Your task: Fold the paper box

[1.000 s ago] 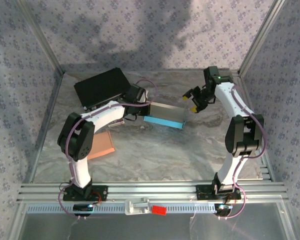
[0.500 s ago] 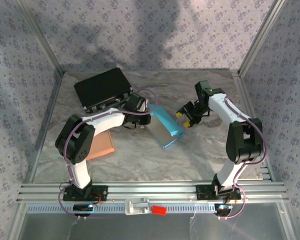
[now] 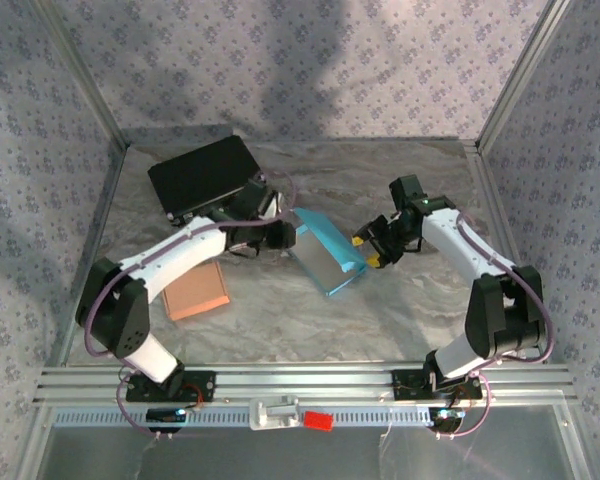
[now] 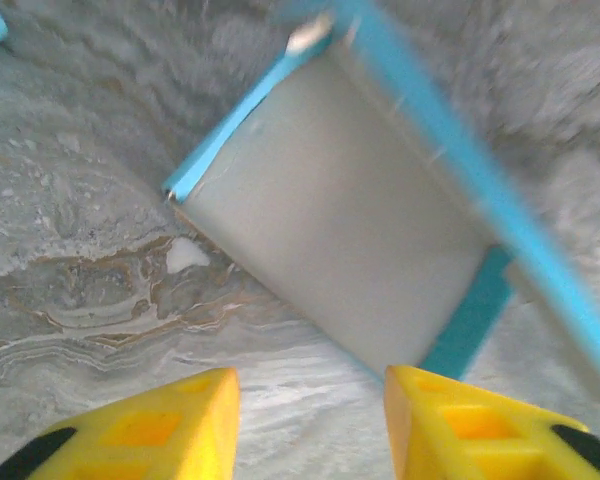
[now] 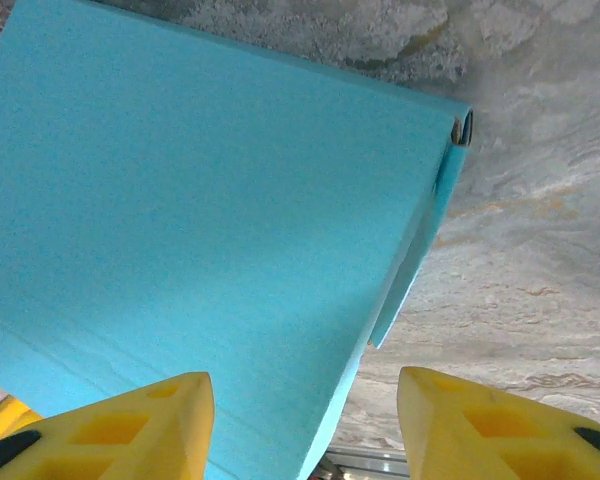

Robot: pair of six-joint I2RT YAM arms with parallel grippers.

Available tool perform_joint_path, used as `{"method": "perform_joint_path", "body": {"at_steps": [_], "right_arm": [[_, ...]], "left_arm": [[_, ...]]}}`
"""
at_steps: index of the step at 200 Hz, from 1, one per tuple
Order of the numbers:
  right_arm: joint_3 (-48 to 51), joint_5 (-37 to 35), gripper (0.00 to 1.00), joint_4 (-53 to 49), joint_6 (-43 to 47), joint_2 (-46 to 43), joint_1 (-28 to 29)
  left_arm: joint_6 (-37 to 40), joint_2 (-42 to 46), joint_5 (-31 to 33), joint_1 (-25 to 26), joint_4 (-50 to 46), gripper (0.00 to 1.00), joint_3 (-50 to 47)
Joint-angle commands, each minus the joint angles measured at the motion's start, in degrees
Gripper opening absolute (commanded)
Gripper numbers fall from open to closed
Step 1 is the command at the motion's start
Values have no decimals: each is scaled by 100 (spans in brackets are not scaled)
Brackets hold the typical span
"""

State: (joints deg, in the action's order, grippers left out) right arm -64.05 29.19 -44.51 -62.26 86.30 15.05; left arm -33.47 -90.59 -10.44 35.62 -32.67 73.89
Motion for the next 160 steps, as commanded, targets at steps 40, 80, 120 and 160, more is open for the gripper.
{"method": "perform_joint_path", "body": {"at_steps": [40,80,120,160], "right_arm": [[328,87,54,569,-893,-126,191],[477,112,56,737,-1029,-118,191],[541,120,56,886,-1057,-6,193],[635,130,52,986,-1045,108,209]], "left_arm": [[565,-2140,-844,-923,-2857,49,4244],[1219,-4455,-1336,-942,-4406,47,7048],[1374,-5086,-1549,-760,-4385,46,7461],[1440,-4906,-1446,-567,-4094,39,6789]]}}
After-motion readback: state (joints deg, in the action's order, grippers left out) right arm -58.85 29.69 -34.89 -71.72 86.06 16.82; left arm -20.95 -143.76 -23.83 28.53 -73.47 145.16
